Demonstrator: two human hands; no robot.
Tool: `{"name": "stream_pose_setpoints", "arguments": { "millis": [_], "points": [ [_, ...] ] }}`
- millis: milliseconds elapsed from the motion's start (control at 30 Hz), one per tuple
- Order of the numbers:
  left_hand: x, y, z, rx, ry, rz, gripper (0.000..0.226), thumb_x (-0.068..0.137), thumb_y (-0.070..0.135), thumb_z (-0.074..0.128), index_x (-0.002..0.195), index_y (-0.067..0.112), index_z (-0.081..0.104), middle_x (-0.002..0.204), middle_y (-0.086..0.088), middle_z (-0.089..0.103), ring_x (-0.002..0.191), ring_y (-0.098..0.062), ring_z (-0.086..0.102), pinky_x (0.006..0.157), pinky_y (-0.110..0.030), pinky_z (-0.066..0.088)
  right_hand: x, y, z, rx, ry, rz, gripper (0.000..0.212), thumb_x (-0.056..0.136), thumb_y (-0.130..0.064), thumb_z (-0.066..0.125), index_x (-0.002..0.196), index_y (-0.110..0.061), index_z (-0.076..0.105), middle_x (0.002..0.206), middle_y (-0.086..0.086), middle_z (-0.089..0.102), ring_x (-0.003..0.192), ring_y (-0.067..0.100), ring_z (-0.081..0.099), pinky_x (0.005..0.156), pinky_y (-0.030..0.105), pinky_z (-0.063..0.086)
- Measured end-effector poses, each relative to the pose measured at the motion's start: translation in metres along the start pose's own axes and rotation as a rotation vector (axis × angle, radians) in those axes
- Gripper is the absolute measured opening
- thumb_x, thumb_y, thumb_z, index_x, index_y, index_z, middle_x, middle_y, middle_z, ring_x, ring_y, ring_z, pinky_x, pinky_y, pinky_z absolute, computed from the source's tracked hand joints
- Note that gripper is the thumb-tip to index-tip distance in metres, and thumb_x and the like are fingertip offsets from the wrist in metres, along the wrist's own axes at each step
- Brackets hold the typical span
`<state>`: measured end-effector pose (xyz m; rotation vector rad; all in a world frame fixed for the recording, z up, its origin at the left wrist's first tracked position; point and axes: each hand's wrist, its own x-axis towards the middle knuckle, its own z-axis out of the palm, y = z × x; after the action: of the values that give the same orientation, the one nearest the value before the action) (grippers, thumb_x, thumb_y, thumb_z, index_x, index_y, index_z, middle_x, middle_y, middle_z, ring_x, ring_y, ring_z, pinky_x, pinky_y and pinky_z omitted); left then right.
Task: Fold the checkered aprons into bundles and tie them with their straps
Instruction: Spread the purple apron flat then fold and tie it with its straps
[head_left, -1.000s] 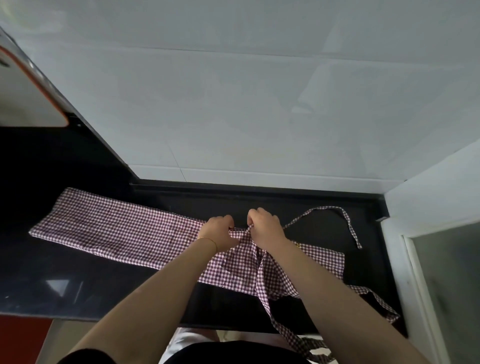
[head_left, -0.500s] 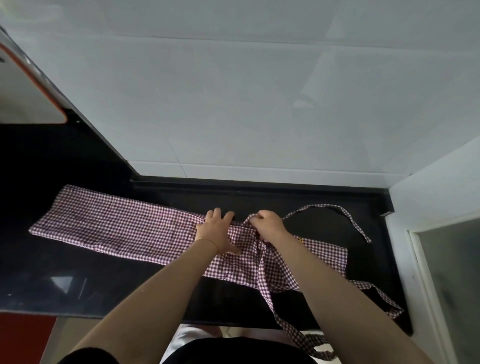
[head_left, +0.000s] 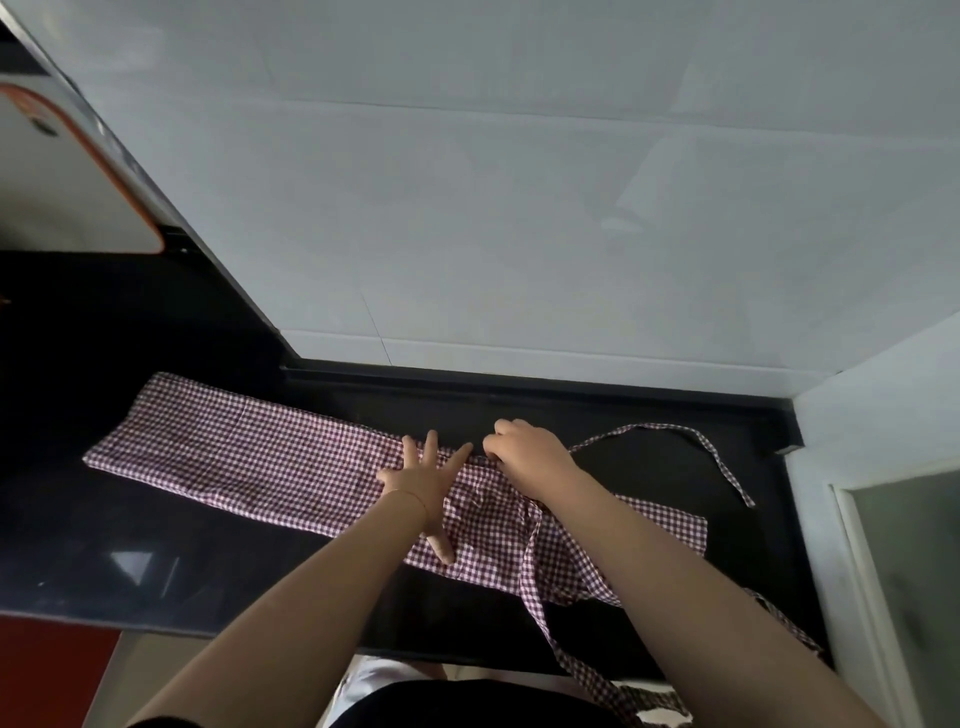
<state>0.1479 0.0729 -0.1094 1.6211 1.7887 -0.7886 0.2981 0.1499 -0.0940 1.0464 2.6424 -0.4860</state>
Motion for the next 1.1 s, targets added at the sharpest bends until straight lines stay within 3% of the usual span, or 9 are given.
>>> {"name": "stream_pose_setpoints", "arguments": {
  "millis": [167,267,400,633,767,833,900,1000,1100],
  "points": [
    [0.002,0.0,0.013,0.045,0.072,0.007,0.152,0.054,0.063,0.086,0.149,0.039,-0.031,0.16,-0.014,-0.029,0.147,-0.047,-0.019,0.112,-0.069,0.025,0.003,-0.004,0.012,-0.008,-0.117,0.002,0.016,0.095,-0.017,0.06,0.111,-0.015,0.064,0.119,0.004,0.055,0.106,0.021,0.056,0.088,0.033,0.05],
    [0.002,0.0,0.018,0.042,0.083,0.016,0.154,0.053,0.065,0.086,0.147,0.039,-0.033,0.159,-0.015,-0.031,0.146,-0.048,-0.02,0.112,-0.071,0.022,0.003,-0.004,0.014,0.05,-0.145,0.065,0.009,0.096,-0.018,0.058,0.104,-0.016,0.062,0.109,0.002,0.058,0.096,0.017,0.057,0.084,0.032,0.051],
    [0.001,-0.004,0.019,0.056,0.084,0.035,0.154,0.054,0.063,0.087,0.147,0.039,-0.033,0.159,-0.015,-0.032,0.146,-0.047,-0.02,0.112,-0.071,0.019,-0.001,0.008,0.012,0.417,0.082,0.33,0.011,0.096,-0.016,0.058,0.087,-0.021,0.056,0.09,-0.004,0.059,0.08,0.012,0.058,0.075,0.031,0.054],
    [0.001,-0.005,0.02,0.047,0.097,0.035,0.153,0.054,0.064,0.086,0.148,0.039,-0.032,0.16,-0.014,-0.03,0.147,-0.047,-0.018,0.112,-0.071,0.02,-0.007,0.027,0.009,1.089,0.448,0.83,0.003,0.097,-0.013,0.059,0.095,-0.012,0.061,0.088,-0.005,0.058,0.092,0.019,0.063,0.085,0.038,0.057],
    [-0.003,-0.007,0.014,-0.014,0.066,0.062,0.151,0.054,0.062,0.087,0.15,0.04,-0.028,0.16,-0.011,-0.03,0.146,-0.044,-0.021,0.112,-0.072,0.014,-0.012,0.022,0.008,0.769,0.315,0.69,0.006,0.098,-0.013,0.056,0.103,-0.016,0.059,0.105,0.0,0.059,0.092,0.017,0.06,0.075,0.027,0.048],
    [-0.005,-0.013,0.005,-0.182,0.039,0.094,0.145,0.055,0.059,0.087,0.154,0.041,-0.017,0.163,-0.006,-0.023,0.148,-0.041,-0.02,0.114,-0.07,0.011,-0.014,0.02,0.006,0.536,0.251,0.535,0.026,0.096,-0.007,0.057,0.12,-0.017,0.056,0.123,0.002,0.052,0.091,0.017,0.059,0.076,0.032,0.052],
    [-0.007,-0.022,-0.004,-0.403,0.117,0.105,0.122,0.064,0.061,0.082,0.157,0.038,0.008,0.166,-0.004,-0.002,0.152,-0.037,-0.003,0.118,-0.063,0.018,-0.013,0.014,0.005,0.413,0.206,0.374,0.044,0.093,-0.002,0.057,0.133,-0.019,0.052,0.135,0.001,0.046,0.095,0.018,0.06,0.079,0.035,0.055],
    [-0.012,-0.033,-0.006,-0.472,0.492,-0.039,0.047,0.095,0.048,0.057,0.134,0.022,0.051,0.142,-0.009,0.042,0.13,-0.026,0.041,0.106,-0.045,0.046,-0.005,-0.001,0.001,0.319,-0.005,0.243,0.038,0.093,-0.004,0.059,0.126,-0.024,0.062,0.132,-0.003,0.054,0.105,0.018,0.06,0.092,0.035,0.053],
    [-0.013,-0.033,0.005,-0.334,0.384,-0.125,0.045,0.096,0.036,0.06,0.137,0.023,0.047,0.145,-0.01,0.038,0.13,-0.03,0.041,0.1,-0.044,0.05,0.005,-0.012,0.0,0.235,-0.241,0.226,0.038,0.093,-0.007,0.061,0.128,-0.022,0.063,0.131,0.001,0.058,0.11,0.021,0.06,0.1,0.039,0.051]
  ]
}}
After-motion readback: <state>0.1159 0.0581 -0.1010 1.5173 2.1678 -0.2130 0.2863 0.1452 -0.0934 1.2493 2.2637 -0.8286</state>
